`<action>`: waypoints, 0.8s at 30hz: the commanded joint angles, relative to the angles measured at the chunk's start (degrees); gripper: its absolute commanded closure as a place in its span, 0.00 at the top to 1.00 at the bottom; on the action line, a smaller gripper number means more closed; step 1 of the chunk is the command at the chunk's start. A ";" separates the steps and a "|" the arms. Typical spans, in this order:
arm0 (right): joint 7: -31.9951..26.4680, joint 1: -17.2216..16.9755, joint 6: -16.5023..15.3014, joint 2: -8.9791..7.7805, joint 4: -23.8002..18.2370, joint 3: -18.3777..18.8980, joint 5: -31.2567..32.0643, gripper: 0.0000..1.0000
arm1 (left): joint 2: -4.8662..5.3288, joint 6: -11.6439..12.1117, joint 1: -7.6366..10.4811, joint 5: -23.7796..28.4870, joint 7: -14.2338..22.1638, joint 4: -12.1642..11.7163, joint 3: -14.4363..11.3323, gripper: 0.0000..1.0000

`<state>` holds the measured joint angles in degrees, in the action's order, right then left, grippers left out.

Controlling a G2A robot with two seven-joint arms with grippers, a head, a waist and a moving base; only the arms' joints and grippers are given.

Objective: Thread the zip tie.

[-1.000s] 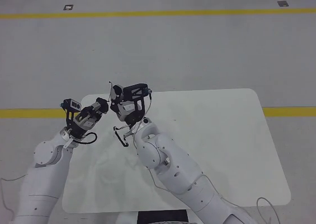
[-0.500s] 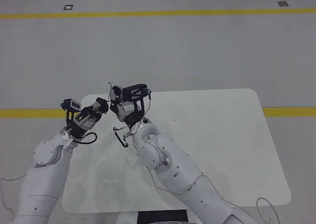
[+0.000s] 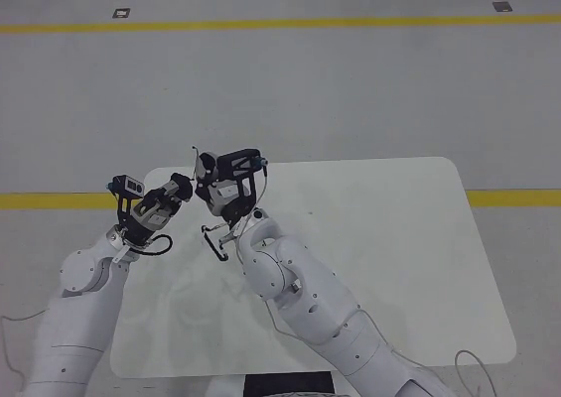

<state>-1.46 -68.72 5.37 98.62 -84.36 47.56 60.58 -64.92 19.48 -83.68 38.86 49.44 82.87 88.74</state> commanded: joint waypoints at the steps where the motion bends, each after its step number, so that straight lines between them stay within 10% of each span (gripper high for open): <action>1: -0.14 -0.06 -0.13 -0.01 0.09 0.05 -0.06 0.00 | 0.00 0.00 0.00 0.00 0.00 0.00 0.00 0.00; 24: -2.07 0.71 -0.71 0.12 2.34 -0.45 2.05 0.00 | 0.00 0.00 0.00 0.00 0.00 0.00 0.00 0.00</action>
<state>-3.48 -68.02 4.62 98.74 -82.10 47.11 62.53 -64.92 19.48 -83.68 38.86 49.44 82.87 88.74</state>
